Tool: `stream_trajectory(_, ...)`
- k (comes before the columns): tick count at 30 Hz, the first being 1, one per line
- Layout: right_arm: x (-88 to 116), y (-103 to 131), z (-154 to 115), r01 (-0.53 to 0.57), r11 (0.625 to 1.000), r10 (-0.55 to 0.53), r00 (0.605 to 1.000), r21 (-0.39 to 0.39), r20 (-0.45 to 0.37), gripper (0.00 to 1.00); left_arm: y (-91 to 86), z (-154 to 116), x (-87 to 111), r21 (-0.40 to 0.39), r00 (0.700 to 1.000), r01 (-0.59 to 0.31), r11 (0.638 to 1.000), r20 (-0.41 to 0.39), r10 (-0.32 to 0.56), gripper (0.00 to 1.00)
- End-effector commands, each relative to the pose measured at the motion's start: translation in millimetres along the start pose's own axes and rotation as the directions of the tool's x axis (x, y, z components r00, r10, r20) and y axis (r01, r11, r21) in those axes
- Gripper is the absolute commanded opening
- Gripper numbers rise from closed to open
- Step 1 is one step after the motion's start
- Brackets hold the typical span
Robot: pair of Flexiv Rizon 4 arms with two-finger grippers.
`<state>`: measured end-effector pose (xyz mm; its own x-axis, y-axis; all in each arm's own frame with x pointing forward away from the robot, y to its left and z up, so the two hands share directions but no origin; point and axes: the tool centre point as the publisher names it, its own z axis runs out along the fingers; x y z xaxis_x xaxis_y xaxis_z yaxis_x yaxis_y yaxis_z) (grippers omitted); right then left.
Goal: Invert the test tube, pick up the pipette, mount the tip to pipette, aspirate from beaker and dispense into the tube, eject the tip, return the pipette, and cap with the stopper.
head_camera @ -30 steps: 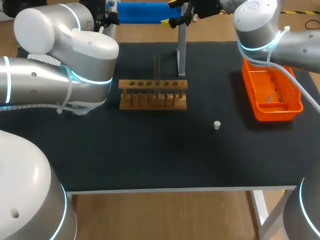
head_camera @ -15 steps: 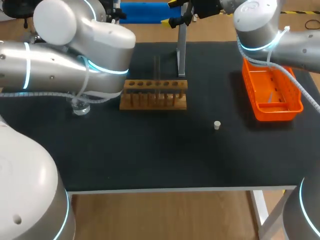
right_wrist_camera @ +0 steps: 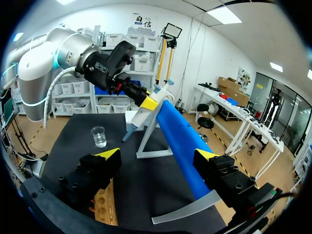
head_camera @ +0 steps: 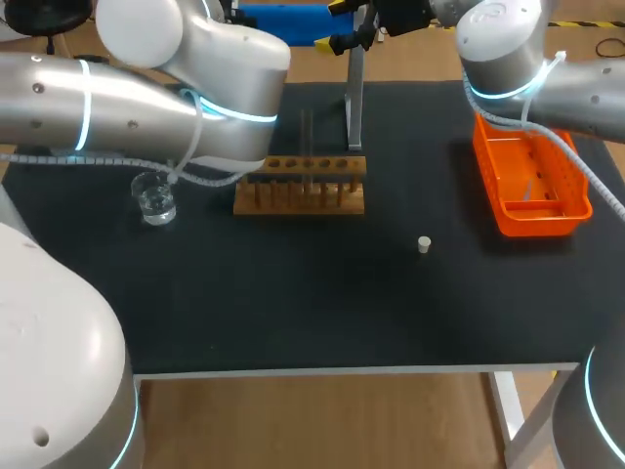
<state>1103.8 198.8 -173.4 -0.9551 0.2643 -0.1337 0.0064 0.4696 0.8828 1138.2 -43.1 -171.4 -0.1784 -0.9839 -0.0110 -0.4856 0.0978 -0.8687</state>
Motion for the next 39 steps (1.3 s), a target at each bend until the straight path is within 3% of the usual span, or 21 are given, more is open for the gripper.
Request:
stream_trajectory(1,-1,1,-1,-0.001,1.000,0.001,1.000,0.006,-0.005,1.00,-6.1,6,2.4,-0.049,1.000,0.001,0.999,0.019,0.000,0.00)
stream_trajectory(34,-1,1,-1,-0.001,1.000,0.001,1.000,0.006,-0.005,1.00,12.7,32,2.8,-0.163,0.999,0.028,0.986,0.050,-0.020,0.00)
stream_trajectory(35,-1,1,-1,-0.001,1.000,0.001,1.000,0.006,-0.005,1.00,13.7,31,3.3,-0.158,0.998,0.041,0.987,0.053,-0.033,0.31)
stream_trajectory(36,-1,1,-1,-0.001,1.000,0.001,1.000,0.006,-0.005,1.00,14.5,30,3.6,-0.162,0.998,0.046,0.986,0.058,-0.037,0.99)
stream_trajectory(39,-1,1,-1,-0.001,1.000,0.001,1.000,0.006,-0.005,1.00,17.0,25,4.8,-0.164,0.997,0.056,0.985,0.067,-0.045,1.00)
